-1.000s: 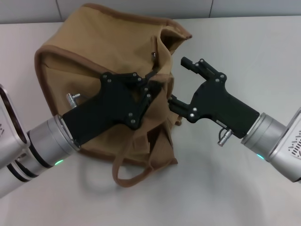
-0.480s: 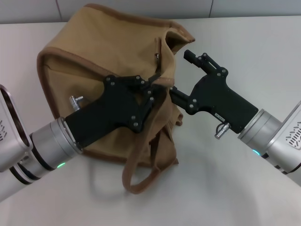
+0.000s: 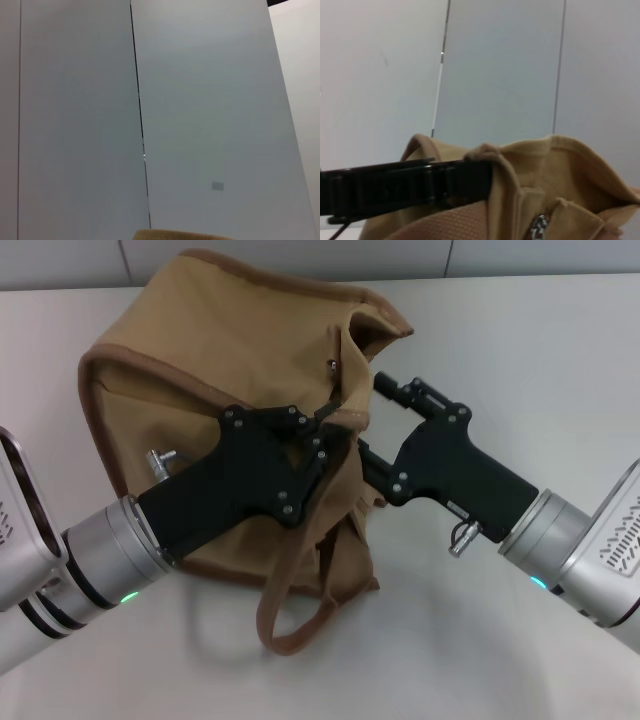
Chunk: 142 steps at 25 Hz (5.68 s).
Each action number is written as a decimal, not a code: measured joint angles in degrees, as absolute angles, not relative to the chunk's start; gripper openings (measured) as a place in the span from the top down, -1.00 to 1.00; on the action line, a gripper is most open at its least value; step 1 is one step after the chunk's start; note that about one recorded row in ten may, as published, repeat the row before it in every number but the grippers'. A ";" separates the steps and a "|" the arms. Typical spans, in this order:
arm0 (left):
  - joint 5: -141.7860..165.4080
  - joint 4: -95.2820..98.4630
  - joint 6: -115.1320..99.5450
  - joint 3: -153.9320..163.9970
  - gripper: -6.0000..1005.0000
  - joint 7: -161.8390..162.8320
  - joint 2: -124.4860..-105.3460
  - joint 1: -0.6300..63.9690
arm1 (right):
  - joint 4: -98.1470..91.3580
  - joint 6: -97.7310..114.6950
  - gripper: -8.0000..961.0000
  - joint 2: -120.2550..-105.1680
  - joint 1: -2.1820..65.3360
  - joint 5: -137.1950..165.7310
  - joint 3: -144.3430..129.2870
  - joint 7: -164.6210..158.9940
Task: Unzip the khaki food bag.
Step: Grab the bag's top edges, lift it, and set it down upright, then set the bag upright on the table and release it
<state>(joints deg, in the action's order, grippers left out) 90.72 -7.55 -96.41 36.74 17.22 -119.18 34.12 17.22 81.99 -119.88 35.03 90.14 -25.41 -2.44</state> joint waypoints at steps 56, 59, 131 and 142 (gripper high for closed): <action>90.25 -11.91 -101.86 20.14 0.88 19.57 -119.27 31.06 | 14.29 83.60 0.90 -119.88 26.39 92.71 -23.82 -2.11; 90.18 -11.93 -101.78 18.94 0.88 20.66 -119.26 30.64 | 12.99 83.85 0.89 -119.88 25.09 92.82 -23.87 -2.10; 90.40 -10.73 -101.12 15.14 0.86 24.02 -119.09 27.48 | 10.04 73.69 0.64 -119.88 30.73 92.28 -23.14 6.94; 90.58 -11.03 -101.65 15.43 0.86 24.07 -119.18 27.72 | 11.08 67.69 0.22 -119.88 35.03 92.44 -23.03 6.69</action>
<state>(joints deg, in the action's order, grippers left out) 90.58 -11.03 -101.65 15.43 24.07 -119.18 27.72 11.08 67.69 -119.88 35.03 92.44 -23.03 6.69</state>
